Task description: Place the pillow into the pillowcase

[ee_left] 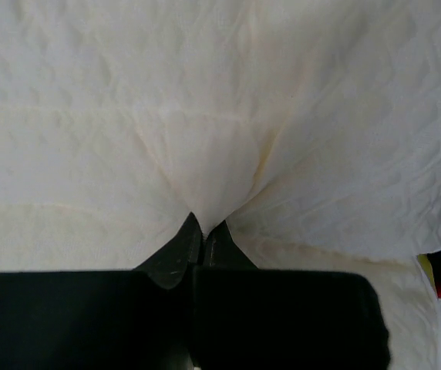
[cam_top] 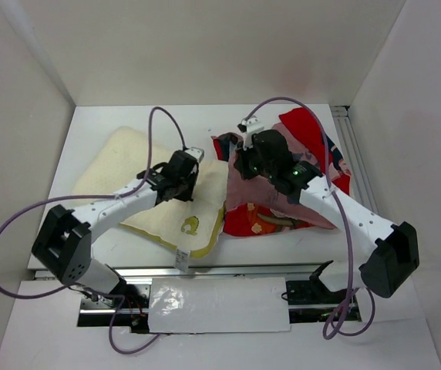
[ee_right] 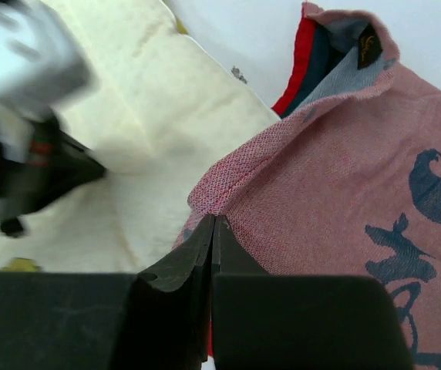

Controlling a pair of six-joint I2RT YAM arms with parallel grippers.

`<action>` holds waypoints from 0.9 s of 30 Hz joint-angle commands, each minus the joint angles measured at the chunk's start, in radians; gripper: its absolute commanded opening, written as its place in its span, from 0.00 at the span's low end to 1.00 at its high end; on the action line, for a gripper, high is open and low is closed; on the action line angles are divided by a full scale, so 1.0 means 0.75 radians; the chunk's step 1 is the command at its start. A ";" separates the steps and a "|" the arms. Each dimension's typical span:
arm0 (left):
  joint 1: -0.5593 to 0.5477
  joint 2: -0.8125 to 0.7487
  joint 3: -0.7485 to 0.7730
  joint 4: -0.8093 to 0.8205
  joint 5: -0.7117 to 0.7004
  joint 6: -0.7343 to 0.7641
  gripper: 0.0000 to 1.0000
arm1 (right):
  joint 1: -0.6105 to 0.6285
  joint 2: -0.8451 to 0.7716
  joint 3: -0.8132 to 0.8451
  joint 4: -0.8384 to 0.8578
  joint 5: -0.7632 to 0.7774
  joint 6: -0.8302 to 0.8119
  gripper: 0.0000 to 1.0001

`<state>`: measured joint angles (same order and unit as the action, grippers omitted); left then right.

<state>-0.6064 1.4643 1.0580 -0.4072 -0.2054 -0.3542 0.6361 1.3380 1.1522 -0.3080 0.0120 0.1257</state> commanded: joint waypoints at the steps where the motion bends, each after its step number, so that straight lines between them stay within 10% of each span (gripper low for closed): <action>1: -0.073 0.129 0.078 0.073 -0.069 0.053 0.00 | -0.018 -0.111 0.000 0.004 -0.084 -0.006 0.00; 27: -0.022 0.700 1.076 -0.134 -0.344 -0.186 0.00 | -0.005 -0.367 -0.111 -0.377 -0.382 -0.106 0.00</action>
<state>-0.6315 1.9438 1.7630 -0.6064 -0.3420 -0.4271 0.6243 1.1015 1.0859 -0.5331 -0.2104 0.0628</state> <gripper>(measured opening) 0.041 0.007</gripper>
